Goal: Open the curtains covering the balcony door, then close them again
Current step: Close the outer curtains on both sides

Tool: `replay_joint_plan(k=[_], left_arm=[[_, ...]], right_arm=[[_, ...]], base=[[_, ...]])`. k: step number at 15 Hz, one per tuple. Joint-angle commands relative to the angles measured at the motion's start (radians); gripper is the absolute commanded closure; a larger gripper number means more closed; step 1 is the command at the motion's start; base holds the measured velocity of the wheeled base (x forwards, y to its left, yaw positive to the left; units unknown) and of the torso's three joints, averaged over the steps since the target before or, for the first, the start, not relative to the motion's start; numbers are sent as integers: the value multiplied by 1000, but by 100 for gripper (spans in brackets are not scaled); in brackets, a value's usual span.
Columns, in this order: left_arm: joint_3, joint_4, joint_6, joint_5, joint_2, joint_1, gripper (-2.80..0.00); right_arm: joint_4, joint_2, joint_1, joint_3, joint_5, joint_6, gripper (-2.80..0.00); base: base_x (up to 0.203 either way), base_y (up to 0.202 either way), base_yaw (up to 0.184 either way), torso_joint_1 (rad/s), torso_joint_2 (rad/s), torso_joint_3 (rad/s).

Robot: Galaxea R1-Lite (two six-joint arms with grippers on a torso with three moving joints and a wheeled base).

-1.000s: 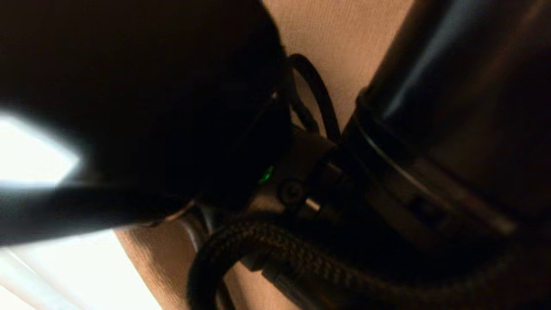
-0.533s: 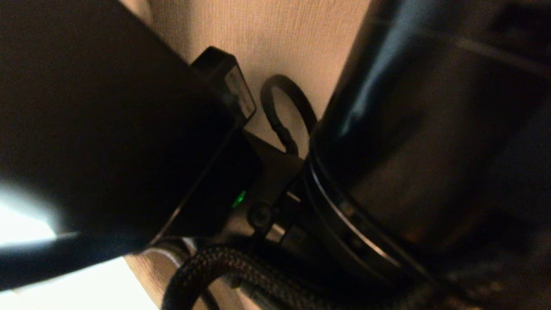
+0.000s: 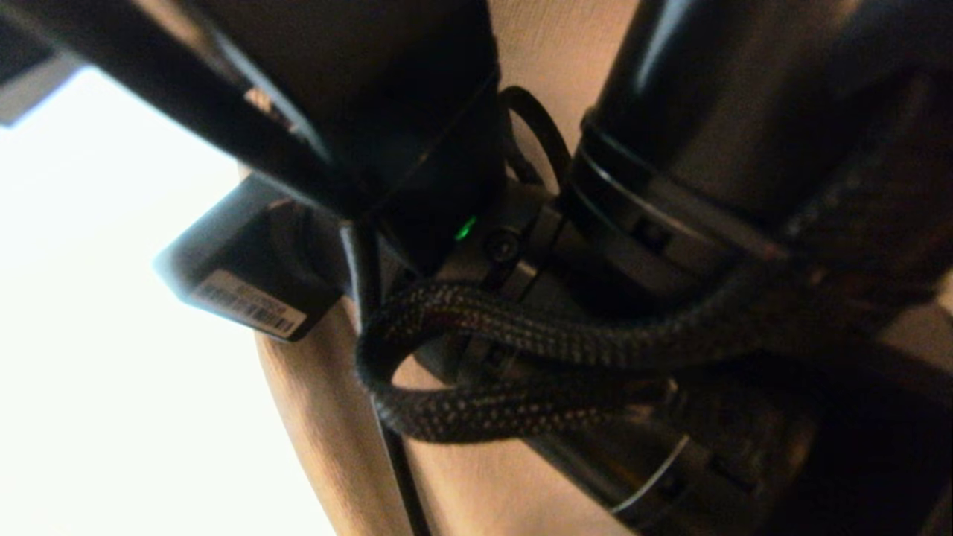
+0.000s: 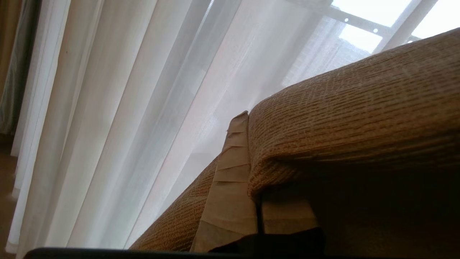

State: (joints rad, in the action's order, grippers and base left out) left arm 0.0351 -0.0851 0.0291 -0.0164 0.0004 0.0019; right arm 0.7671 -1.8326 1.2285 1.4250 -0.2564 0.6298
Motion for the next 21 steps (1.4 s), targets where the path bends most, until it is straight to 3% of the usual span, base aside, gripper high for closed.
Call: replay_joint_plan(k=[1,4,5,13,21], left_arm=[[0,-1,0,0,0,0,0],[0,-1,0,0,0,0,0],[0,-1,0,0,0,0,0],[0,-1,0,0,0,0,0],[0,-1,0,0,0,1,0]], right_arm=[[-22,25,-30,29,-1,-26,0],[-62,32,-63,61,-1,-77,0],[-82,35,-77,71,-2,-94,-280],[-137,84,-175,65,-1,-194,-280],[-135,209,-303,-73,2,-264,-280]], base=[[0,0,0,0,0,0],[0,0,0,0,0,0],[0,0,0,0,0,0],[0,0,0,0,0,0],[0,0,0,0,0,0]])
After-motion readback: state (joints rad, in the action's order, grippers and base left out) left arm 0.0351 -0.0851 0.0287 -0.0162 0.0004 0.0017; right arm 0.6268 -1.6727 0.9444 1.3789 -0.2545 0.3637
